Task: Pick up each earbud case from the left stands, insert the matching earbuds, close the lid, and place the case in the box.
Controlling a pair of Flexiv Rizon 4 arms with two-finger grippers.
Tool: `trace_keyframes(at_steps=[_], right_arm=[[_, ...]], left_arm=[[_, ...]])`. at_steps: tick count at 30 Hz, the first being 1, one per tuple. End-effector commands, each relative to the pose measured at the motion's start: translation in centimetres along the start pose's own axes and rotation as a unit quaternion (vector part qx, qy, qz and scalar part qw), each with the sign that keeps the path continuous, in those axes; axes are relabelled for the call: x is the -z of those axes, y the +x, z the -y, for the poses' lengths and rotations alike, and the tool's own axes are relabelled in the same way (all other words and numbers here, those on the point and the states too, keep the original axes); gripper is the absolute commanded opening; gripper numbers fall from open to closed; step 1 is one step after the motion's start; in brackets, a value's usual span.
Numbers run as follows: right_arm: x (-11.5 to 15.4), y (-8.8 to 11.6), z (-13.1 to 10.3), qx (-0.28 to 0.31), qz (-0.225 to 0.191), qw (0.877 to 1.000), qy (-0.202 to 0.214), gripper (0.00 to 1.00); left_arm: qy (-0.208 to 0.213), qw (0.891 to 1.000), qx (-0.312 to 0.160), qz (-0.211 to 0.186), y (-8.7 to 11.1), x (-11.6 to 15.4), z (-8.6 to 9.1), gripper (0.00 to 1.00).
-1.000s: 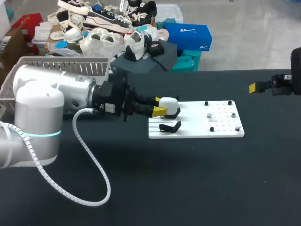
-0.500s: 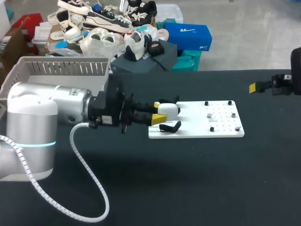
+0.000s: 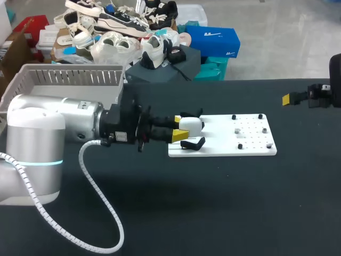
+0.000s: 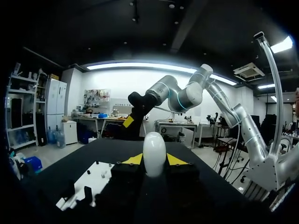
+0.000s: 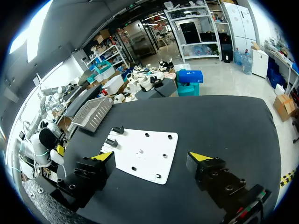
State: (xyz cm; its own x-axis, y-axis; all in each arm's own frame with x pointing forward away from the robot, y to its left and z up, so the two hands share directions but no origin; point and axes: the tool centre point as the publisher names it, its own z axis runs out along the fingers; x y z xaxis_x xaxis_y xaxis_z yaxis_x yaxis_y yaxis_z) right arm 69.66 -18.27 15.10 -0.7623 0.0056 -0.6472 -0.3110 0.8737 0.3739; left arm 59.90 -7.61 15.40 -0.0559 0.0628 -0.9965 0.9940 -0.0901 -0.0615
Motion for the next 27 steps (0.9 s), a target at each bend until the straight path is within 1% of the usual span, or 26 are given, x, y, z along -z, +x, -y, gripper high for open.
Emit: trace_keyframes(at_steps=[1,8,9,11,13,14,16,17,19,24,27], right_arm=[[-0.1,0.0,0.2,0.001,0.0,1.0,-0.003,1.0],[-0.1,0.0,0.2,0.001,0.0,1.0,-0.003,1.0],[-0.1,0.0,0.2,0.001,0.0,1.0,-0.003,1.0],[-0.1,0.0,0.2,0.001,0.0,1.0,-0.003,1.0],[-0.1,0.0,0.2,0.001,0.0,1.0,-0.003,1.0],[-0.1,0.0,0.2,0.001,0.0,1.0,-0.003,1.0],[-0.1,0.0,0.2,0.001,0.0,1.0,-0.003,1.0],[-0.1,0.0,0.2,0.001,0.0,1.0,-0.003,1.0],[-0.1,0.0,0.2,0.001,0.0,1.0,-0.003,1.0],[-0.1,0.0,0.2,0.001,0.0,1.0,-0.003,1.0],[-0.1,0.0,0.2,0.001,0.0,1.0,-0.003,1.0]], left_arm=[[-0.001,1.0,-0.001,0.001,0.0,0.1,0.1,0.0],[-0.001,1.0,-0.001,0.001,0.0,0.1,0.1,0.0],[-0.011,1.0,-0.021,-0.019,0.2,-0.2,0.1,0.0],[0.011,1.0,-0.021,-0.002,0.1,-1.0,0.3,0.0],[0.014,0.999,-0.041,-0.002,-0.1,-2.0,0.1,0.0],[0.021,0.999,-0.042,0.005,-0.1,-2.6,0.0,0.0],[0.027,0.998,-0.05,0.007,-0.1,-3.3,-0.2,0.0],[0.034,0.998,-0.046,0.016,-0.1,-3.7,-0.3,0.0],[0.039,0.998,-0.048,0.017,0.1,-4.3,-0.5,0.0],[0.048,0.997,-0.058,0.018,0.5,-5.1,-1.2,0.0],[0.043,0.997,-0.058,0.019,0.7,-5.1,-1.7,0.0]])
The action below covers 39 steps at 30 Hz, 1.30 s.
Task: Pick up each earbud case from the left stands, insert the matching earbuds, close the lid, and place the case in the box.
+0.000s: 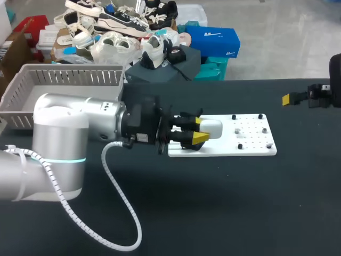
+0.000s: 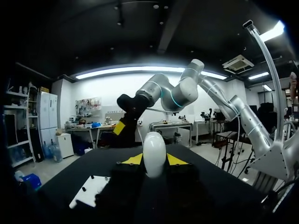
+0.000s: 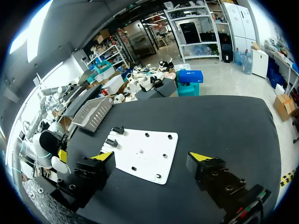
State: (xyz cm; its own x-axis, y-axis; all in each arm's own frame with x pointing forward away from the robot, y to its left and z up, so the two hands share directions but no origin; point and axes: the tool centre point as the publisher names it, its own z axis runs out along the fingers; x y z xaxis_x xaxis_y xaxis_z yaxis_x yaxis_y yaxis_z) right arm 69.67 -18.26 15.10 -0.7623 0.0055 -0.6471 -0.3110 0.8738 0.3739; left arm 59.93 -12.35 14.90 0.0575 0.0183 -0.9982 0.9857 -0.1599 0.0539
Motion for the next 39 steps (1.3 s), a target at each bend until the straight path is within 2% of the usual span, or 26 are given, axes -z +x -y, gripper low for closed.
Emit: trace_keyframes(at_steps=[1,6,10,24,39], right_arm=[[-0.1,0.0,0.2,0.001,0.0,1.0,-0.003,1.0],[-0.1,0.0,0.2,0.001,0.0,1.0,-0.003,1.0],[-0.1,0.0,0.2,0.001,0.0,1.0,-0.003,1.0],[-0.1,0.0,0.2,0.001,0.0,1.0,-0.003,1.0],[-0.1,0.0,0.2,0.001,0.0,1.0,-0.003,1.0]], left_arm=[[0.008,1.0,0.0,0.002,0.8,-0.3,-1.3,0.0],[-0.021,1.0,0.008,0.003,1.4,0.1,-1.9,0.0],[-0.026,1.0,0.013,0.006,1.8,0.4,-2.1,0.0],[-0.018,0.999,0.031,0.004,3.1,-0.1,-3.9,0.0],[-0.004,1.0,0.021,-0.009,3.4,-1.0,-4.4,0.0]])
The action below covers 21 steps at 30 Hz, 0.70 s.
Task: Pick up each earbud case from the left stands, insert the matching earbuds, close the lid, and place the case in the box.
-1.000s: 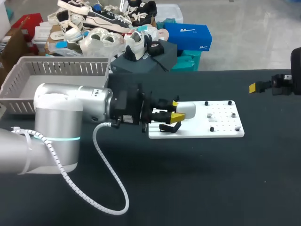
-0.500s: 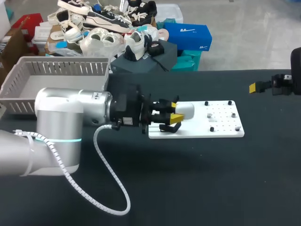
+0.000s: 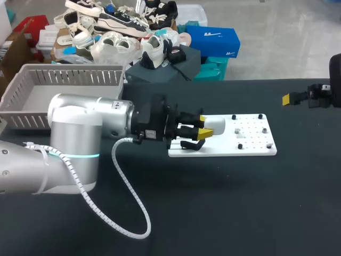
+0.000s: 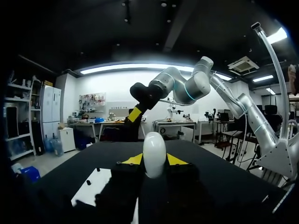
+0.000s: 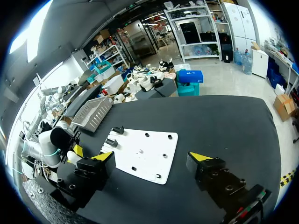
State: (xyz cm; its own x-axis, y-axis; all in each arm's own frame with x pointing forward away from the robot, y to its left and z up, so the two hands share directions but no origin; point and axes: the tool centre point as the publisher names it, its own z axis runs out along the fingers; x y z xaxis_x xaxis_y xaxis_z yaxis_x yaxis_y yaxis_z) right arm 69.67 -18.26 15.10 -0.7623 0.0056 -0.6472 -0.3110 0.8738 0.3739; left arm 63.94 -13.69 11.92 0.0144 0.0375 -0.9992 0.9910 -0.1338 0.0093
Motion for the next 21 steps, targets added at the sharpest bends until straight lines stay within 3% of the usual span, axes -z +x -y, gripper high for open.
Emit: trace_keyframes(at_steps=[1,10,21], right_arm=[[-0.1,0.0,0.2,0.001,0.0,1.0,-0.003,1.0],[-0.1,0.0,0.2,0.001,0.0,1.0,-0.003,1.0],[0.9,1.3,-2.2,0.022,-0.008,1.0,-0.016,1.0]], left_arm=[[0.009,1.0,-0.002,-0.003,0.2,-0.3,-0.4,0.0],[0.01,1.0,-0.002,-0.007,0.3,-0.4,-0.2,0.0],[0.011,1.0,-0.002,-0.006,0.3,-0.4,-0.2,0.0]])
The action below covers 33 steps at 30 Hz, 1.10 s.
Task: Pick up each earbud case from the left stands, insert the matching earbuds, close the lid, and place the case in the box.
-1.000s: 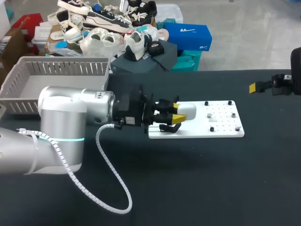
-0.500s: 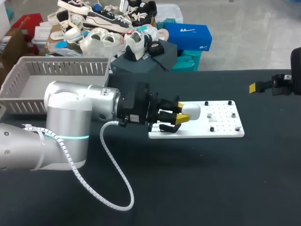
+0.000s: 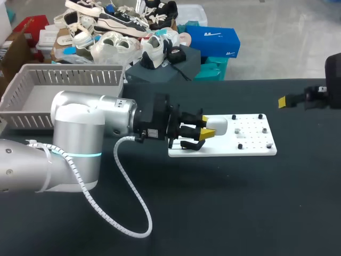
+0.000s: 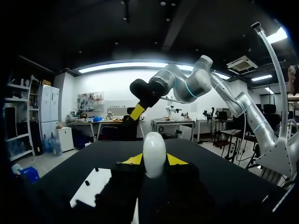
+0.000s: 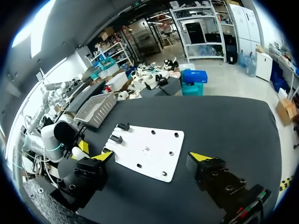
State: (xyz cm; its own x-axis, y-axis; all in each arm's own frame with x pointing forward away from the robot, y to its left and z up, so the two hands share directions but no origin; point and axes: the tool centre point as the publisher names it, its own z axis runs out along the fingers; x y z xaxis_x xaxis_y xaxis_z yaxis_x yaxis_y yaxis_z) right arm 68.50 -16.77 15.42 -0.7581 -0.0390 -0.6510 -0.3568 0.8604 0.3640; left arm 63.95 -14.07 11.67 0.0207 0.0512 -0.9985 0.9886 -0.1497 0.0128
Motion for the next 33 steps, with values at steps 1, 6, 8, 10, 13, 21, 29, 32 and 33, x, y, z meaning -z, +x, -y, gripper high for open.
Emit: trace_keyframes(at_steps=[1,6,8,10,13,21,29,32,33], right_arm=[[0.8,0.9,-0.8,0.004,-0.002,1.0,-0.004,1.0],[1.1,1.5,-2.9,0.027,-0.013,0.999,-0.011,1.0],[0.9,1.5,-4.0,0.039,-0.02,0.999,-0.016,1.0],[0.7,1.6,-4.9,0.05,-0.028,0.998,-0.019,1.0],[0.3,1.7,-6.4,0.067,-0.041,0.997,-0.024,1.0],[-0.8,2.1,-8.6,0.082,-0.06,0.994,-0.044,1.0],[-1.6,3.2,-10.7,0.097,-0.079,0.991,-0.054,1.0],[-1.7,3.7,-11.5,0.101,-0.082,0.99,-0.057,1.0],[-1.8,3.8,-11.9,0.106,-0.086,0.989,-0.057,1.0]], left_arm=[[0.005,1.0,0.0,0.002,0.2,-0.1,-0.2,0.0],[0.007,1.0,-0.004,0.005,0.4,-0.2,-0.4,0.0],[0.004,1.0,-0.008,0.008,0.6,-0.3,-0.5,0.0],[0.003,1.0,-0.011,0.01,0.6,-0.3,-0.5,0.0],[0.0,1.0,-0.016,0.015,0.5,-0.3,-0.7,0.0],[-0.003,0.999,-0.028,0.016,0.6,-0.4,-1.0,0.0],[-0.003,0.999,-0.028,0.016,0.6,-0.4,-1.0,0.0],[-0.003,0.999,-0.028,0.016,0.6,-0.4,-1.0,0.0],[-0.003,0.999,-0.028,0.016,0.6,-0.4,-1.0,0.0]])
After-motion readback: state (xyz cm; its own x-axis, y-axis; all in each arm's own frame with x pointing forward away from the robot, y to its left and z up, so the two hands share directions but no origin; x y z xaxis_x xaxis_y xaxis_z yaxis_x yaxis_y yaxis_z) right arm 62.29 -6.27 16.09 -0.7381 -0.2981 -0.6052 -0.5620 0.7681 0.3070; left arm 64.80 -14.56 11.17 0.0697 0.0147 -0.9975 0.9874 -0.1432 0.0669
